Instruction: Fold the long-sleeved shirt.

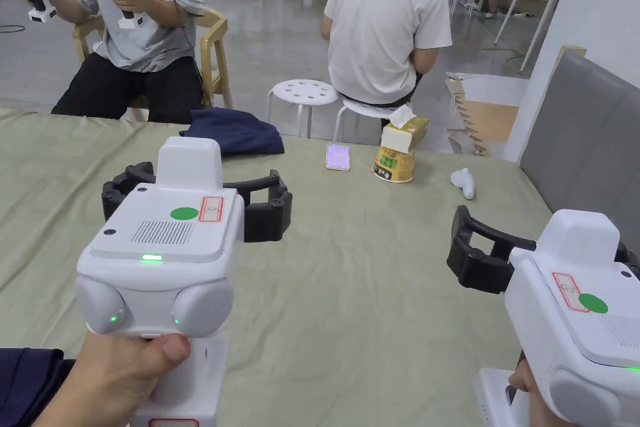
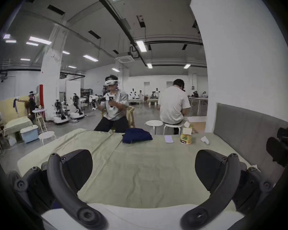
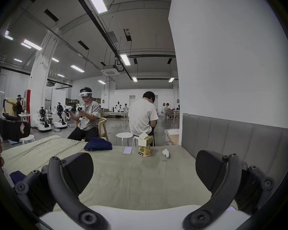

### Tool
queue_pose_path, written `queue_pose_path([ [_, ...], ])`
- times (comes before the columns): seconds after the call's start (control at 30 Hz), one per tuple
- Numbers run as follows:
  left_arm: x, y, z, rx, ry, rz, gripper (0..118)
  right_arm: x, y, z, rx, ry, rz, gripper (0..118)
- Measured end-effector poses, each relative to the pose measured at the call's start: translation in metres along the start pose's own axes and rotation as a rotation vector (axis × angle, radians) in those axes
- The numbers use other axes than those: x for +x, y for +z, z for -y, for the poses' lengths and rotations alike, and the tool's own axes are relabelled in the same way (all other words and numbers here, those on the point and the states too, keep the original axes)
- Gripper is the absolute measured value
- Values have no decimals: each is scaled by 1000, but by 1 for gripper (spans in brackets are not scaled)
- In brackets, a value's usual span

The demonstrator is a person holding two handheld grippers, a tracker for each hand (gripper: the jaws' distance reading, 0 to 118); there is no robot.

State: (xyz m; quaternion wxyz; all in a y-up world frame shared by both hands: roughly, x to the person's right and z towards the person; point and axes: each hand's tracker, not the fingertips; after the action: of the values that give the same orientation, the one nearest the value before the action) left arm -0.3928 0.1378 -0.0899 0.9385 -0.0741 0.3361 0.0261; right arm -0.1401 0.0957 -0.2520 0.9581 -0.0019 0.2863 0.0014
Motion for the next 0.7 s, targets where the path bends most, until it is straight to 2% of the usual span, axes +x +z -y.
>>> queue_pose_path([
  [0.3, 1, 1, 0, -8, 63, 66, 111, 1, 1, 2, -3, 12, -2, 118],
  [0.47, 1, 0, 1, -8, 54, 59, 111, 4, 1, 5, -11, 12, 5, 118],
  [0.57, -4, -1, 0, -40, 104, 107, 111, 4, 1, 5, -10, 12, 4, 118],
  [0.67, 3, 2, 2, 2, 29, 2, 111, 3, 2, 5, -7, 10, 0, 118],
  [0.7, 4, 2, 4, 6, 20, 9, 111, 3, 2, 4, -5, 10, 0, 118],
])
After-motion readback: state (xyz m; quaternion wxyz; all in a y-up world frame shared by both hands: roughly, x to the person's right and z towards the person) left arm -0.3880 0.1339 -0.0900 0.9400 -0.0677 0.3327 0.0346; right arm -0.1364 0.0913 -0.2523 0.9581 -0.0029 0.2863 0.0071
